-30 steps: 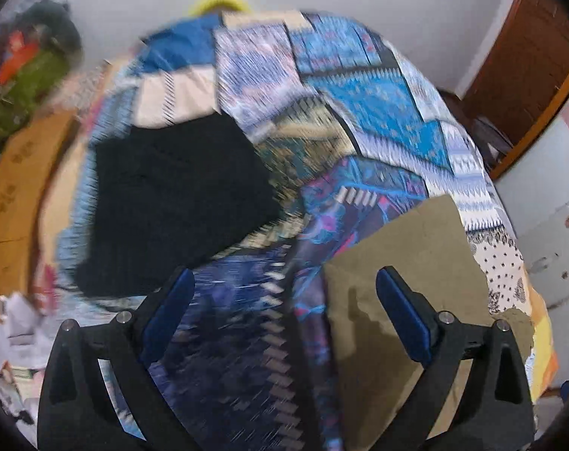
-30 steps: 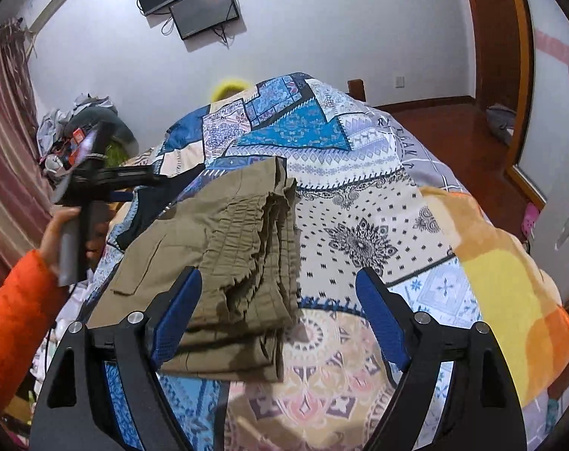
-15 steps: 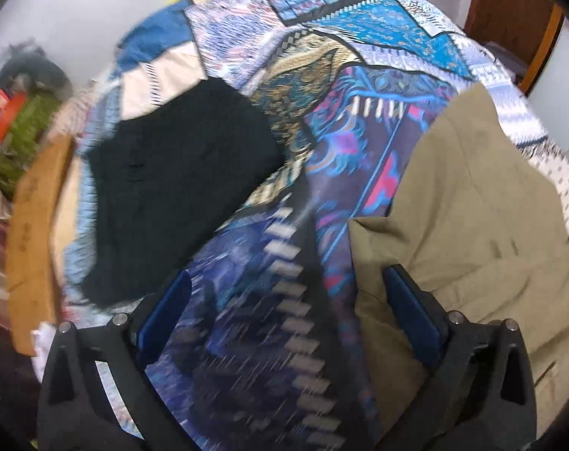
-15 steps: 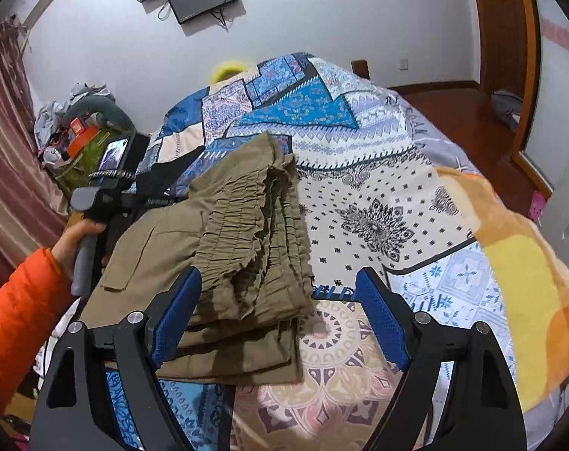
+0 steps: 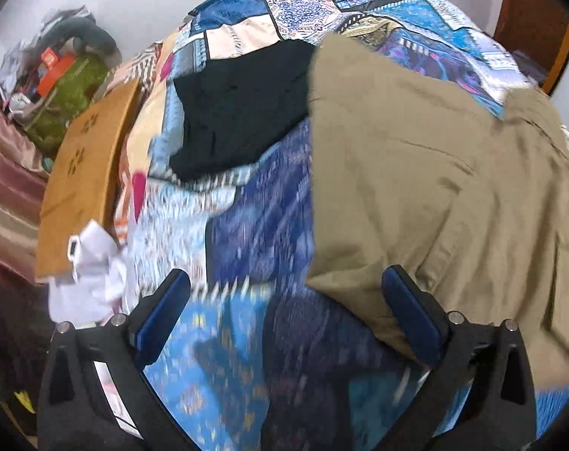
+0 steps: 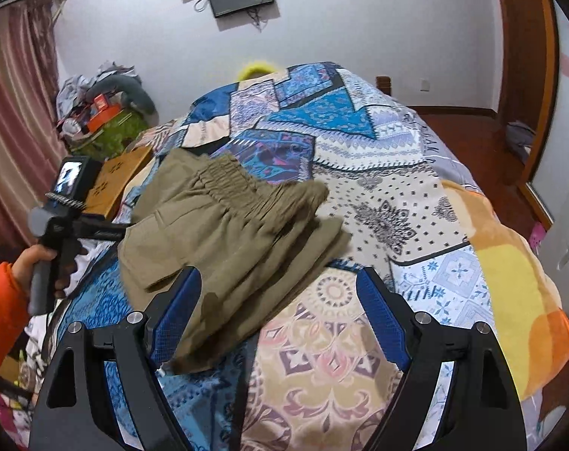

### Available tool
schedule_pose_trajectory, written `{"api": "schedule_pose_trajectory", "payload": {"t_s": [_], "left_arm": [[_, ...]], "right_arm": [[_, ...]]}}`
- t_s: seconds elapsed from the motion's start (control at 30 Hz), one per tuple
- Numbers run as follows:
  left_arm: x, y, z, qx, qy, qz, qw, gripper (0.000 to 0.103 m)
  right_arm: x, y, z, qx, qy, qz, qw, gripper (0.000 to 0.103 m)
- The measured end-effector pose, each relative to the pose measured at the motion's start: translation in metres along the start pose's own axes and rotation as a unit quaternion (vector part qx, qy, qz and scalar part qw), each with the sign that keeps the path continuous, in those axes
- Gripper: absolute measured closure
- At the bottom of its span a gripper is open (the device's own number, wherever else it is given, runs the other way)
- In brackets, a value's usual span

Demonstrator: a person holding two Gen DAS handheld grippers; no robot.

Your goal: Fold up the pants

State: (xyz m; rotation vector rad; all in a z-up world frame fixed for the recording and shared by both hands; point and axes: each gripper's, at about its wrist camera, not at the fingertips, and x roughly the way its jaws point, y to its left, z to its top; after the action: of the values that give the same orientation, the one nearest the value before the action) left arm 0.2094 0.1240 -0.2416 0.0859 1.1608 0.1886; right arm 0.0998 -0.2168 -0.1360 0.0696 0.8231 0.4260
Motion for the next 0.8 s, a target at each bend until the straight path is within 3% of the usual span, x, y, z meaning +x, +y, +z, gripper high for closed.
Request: {"api": "schedule_pose_trajectory", "payload": {"t_s": [0.23, 0.37, 0.57, 0.67, 0.8], "left_arm": [[-0.019, 0.0, -0.03, -0.031, 0.003, -0.052, 0.9982, 0.0], [-0.025, -0.007, -0.032, -0.042, 0.002, -0.094, 0.9946, 0.0], [-0.027, 0.002, -0.042, -0.039, -0.022, -0.077, 0.996, 0.0], [-0.025, 0.015, -0.046, -0.043, -0.015, -0.093, 0.9946, 0.0], [-0.026, 0.024, -0.046, -0.024, -0.007, -0.077, 0.9968, 0.0]], "right_arm": [[0.011, 0.007, -0.006, -0.004, 0.01, 0.028, 1.0, 0.021], [0.024, 0.003, -0.003, -0.009, 0.02, 0.002, 1.0, 0.035], [0.044, -0.013, -0.003, 0.006, 0.051, -0.001, 0.999, 0.063], [0.046, -0.019, -0.007, 0.014, 0.053, 0.007, 0.998, 0.064], [0.043, -0.015, 0.001, -0.008, 0.066, 0.011, 0.998, 0.065]]}}
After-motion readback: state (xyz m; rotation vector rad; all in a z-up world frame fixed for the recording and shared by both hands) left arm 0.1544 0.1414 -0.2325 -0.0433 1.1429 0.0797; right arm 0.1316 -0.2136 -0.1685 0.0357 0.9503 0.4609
